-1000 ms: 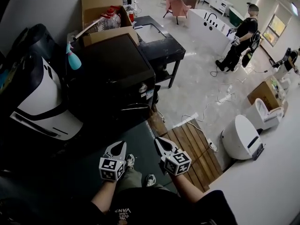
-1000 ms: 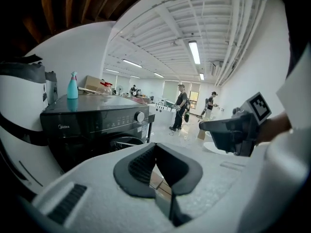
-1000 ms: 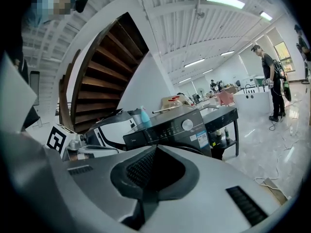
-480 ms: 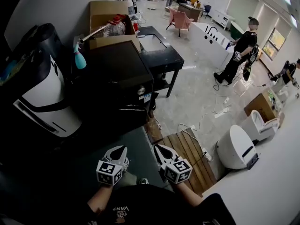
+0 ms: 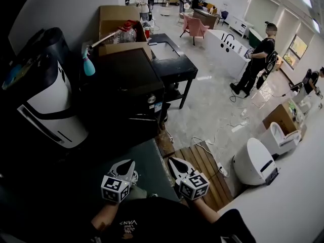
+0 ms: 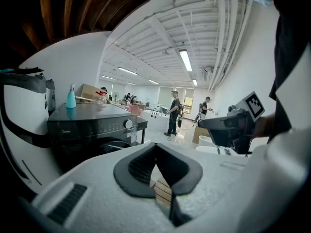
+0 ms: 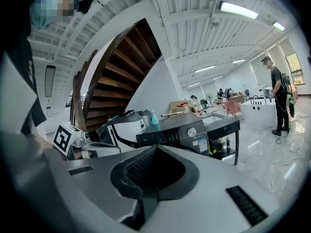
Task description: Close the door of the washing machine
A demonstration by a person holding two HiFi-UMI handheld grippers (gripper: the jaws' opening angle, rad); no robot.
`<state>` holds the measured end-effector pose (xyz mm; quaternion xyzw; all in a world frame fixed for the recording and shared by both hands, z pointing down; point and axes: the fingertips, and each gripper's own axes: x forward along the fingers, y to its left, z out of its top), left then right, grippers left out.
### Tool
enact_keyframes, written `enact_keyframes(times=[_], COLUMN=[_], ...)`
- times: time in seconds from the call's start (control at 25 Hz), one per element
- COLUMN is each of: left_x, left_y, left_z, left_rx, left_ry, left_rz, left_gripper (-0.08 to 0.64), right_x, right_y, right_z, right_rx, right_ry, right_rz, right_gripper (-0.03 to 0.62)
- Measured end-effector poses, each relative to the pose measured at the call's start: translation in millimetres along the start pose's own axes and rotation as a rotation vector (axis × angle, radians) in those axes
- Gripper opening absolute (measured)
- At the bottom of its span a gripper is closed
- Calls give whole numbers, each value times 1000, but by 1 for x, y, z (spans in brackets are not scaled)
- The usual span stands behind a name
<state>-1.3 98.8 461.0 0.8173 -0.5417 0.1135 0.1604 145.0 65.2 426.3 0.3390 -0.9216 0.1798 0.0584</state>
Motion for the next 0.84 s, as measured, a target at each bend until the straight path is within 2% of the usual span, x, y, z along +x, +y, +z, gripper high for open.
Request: enact_keyframes(times=[0.44,0.84], left_x=[5,15], left_y=[-15,-14], left_z=[13,14], left_rx=[26,21], left_ry=[-31,-39], left_rz=[-20,-2], left_gripper=[6,8], right_x=[-1,3], right_y=[-7,-15], right_z=[-2,0], right_rx=[35,46], right_ry=[-27,-37], right_rz=[1,3], right_gripper=[-2,-2])
